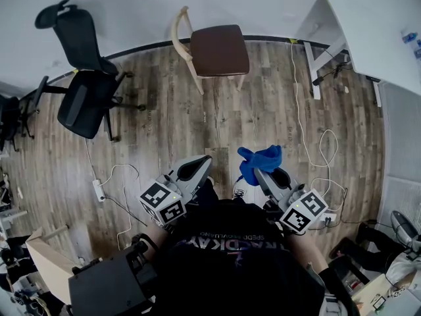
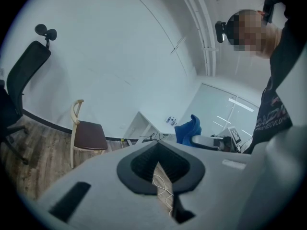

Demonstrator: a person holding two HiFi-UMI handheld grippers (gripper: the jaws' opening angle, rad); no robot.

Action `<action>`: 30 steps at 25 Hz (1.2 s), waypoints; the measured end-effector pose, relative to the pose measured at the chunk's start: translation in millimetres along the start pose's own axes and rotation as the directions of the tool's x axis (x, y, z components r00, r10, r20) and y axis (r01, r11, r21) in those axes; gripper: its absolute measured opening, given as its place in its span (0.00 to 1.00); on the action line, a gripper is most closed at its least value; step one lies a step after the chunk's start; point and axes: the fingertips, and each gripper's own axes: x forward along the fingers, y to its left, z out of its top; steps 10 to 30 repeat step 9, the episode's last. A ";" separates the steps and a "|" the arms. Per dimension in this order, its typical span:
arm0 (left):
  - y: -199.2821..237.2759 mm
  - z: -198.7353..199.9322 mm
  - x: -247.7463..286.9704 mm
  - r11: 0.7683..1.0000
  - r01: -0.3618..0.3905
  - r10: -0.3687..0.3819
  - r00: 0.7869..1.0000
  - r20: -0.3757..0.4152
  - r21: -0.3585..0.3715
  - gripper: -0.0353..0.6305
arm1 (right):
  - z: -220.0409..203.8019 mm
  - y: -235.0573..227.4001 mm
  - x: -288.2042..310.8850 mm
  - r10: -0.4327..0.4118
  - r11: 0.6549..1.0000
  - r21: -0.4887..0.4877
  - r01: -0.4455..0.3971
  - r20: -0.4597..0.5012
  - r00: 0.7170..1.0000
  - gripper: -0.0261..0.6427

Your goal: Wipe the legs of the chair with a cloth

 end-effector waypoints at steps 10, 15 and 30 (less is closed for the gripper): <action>-5.9 -4.7 11.8 0.979 0.019 0.006 0.992 -0.124 0.203 0.06 | -8.6 13.0 7.2 0.015 1.000 -0.022 -0.015 -0.026 1.000 0.17; -5.9 -4.7 11.8 0.979 0.019 0.006 0.992 -0.124 0.203 0.06 | -8.6 13.0 7.2 0.015 1.000 -0.022 -0.015 -0.026 1.000 0.17; -5.9 -4.7 11.8 0.979 0.019 0.006 0.992 -0.124 0.203 0.06 | -8.6 13.0 7.2 0.015 1.000 -0.022 -0.015 -0.026 1.000 0.17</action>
